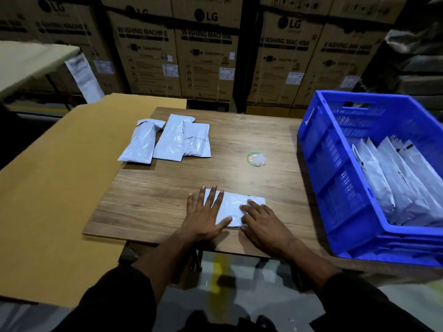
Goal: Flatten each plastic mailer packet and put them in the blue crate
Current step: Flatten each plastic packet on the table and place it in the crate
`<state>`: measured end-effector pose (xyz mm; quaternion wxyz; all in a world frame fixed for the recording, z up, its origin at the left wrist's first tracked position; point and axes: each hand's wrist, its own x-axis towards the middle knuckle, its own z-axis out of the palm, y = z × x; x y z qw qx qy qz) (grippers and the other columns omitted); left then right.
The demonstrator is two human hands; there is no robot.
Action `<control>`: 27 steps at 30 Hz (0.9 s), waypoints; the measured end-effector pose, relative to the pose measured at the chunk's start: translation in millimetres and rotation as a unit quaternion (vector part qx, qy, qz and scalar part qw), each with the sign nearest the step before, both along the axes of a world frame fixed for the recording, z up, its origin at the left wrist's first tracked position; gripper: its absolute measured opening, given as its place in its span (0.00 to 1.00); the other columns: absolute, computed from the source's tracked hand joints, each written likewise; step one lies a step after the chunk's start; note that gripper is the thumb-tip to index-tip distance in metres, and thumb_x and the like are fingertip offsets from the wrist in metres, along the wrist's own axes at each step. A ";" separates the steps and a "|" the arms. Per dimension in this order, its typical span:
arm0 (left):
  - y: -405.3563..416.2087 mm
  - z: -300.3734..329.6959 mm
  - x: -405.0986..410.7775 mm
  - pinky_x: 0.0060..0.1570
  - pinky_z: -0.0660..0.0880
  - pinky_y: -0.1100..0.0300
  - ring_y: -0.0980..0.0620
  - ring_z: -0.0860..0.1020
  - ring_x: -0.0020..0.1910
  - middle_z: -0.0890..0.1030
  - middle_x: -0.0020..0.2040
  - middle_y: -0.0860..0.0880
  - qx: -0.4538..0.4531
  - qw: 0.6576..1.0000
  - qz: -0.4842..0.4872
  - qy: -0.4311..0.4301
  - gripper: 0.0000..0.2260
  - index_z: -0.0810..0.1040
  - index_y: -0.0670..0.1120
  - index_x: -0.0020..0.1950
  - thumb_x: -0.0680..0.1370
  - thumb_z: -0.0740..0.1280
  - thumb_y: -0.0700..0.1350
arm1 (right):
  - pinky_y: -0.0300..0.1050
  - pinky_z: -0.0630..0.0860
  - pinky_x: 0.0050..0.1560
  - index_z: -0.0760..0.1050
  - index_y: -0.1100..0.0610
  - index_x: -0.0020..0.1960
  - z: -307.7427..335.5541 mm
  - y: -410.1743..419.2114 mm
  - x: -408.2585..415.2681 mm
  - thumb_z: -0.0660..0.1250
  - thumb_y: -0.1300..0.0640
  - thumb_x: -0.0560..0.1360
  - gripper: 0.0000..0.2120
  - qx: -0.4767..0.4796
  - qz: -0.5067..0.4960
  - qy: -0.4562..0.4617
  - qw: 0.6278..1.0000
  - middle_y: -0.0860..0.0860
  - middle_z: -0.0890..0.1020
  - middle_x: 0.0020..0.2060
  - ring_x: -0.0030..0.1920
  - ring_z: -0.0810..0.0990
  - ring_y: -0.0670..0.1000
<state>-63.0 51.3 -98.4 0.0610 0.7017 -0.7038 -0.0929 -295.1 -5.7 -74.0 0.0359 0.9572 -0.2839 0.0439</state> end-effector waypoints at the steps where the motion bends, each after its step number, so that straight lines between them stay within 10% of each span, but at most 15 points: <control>1: 3.1 2.1 1.2 0.73 0.40 0.34 0.43 0.39 0.80 0.41 0.82 0.50 -0.008 0.999 -0.026 -0.017 0.43 0.45 0.51 0.83 0.74 0.41 0.76 | 0.59 0.72 0.65 0.74 0.55 0.56 0.3 0.2 2.2 0.56 0.48 0.82 0.13 -0.002 -0.004 -0.008 1.000 0.54 0.74 0.69 0.73 0.68 0.60; 5: 13.2 9.1 4.8 0.65 0.63 0.26 0.41 0.68 0.75 0.70 0.76 0.46 -0.041 0.993 -0.067 -0.090 0.28 0.74 0.49 0.73 0.78 0.56 0.60 | 0.57 0.74 0.63 0.72 0.56 0.56 7.7 -0.3 12.3 0.55 0.50 0.82 0.12 0.013 -0.021 -0.059 0.998 0.56 0.76 0.67 0.70 0.72 0.60; 9: 9.5 21.7 10.2 0.57 0.69 0.25 0.43 0.77 0.67 0.79 0.68 0.48 -0.057 0.994 -0.043 -0.089 0.26 0.80 0.54 0.66 0.73 0.53 0.43 | 0.62 0.64 0.71 0.75 0.50 0.62 19.6 8.0 11.2 0.58 0.50 0.82 0.12 -0.046 0.079 -0.072 0.993 0.49 0.69 0.74 0.77 0.62 0.59; 13: 6.5 28.6 18.4 0.59 0.67 0.25 0.45 0.74 0.70 0.78 0.69 0.49 -0.103 0.990 -0.012 -0.097 0.23 0.79 0.55 0.66 0.73 0.61 0.39 | 0.71 0.59 0.70 0.78 0.46 0.60 21.6 4.7 3.4 0.60 0.50 0.83 0.10 -0.091 0.199 -0.028 0.975 0.42 0.73 0.71 0.79 0.57 0.59; 17: 1.0 40.2 21.6 0.67 0.57 0.25 0.41 0.63 0.77 0.70 0.76 0.46 -0.152 0.985 0.021 -0.080 0.31 0.74 0.53 0.71 0.69 0.74 0.38 | 0.55 0.78 0.57 0.79 0.48 0.55 30.6 -15.6 8.8 0.61 0.51 0.81 0.09 -0.011 0.138 -0.072 0.988 0.47 0.80 0.64 0.67 0.76 0.58; 23: 0.5 51.3 17.6 0.75 0.55 0.36 0.42 0.50 0.81 0.51 0.82 0.40 -0.270 0.959 0.081 -0.008 0.31 0.50 0.46 0.83 0.82 0.57 0.53 | 0.38 0.77 0.44 0.86 0.53 0.45 86.0 -16.7 35.4 0.65 0.68 0.68 0.15 0.257 -0.073 -0.349 0.898 0.45 0.87 0.42 0.42 0.84 0.44; 27: -2.6 34.8 20.8 0.74 0.56 0.35 0.44 0.46 0.81 0.48 0.83 0.46 -0.091 0.996 -0.012 -0.018 0.30 0.52 0.50 0.83 0.82 0.44 0.60 | 0.50 0.78 0.49 0.86 0.54 0.42 90.4 -40.5 27.4 0.63 0.70 0.69 0.17 0.440 -0.164 -0.309 0.827 0.48 0.87 0.43 0.47 0.84 0.52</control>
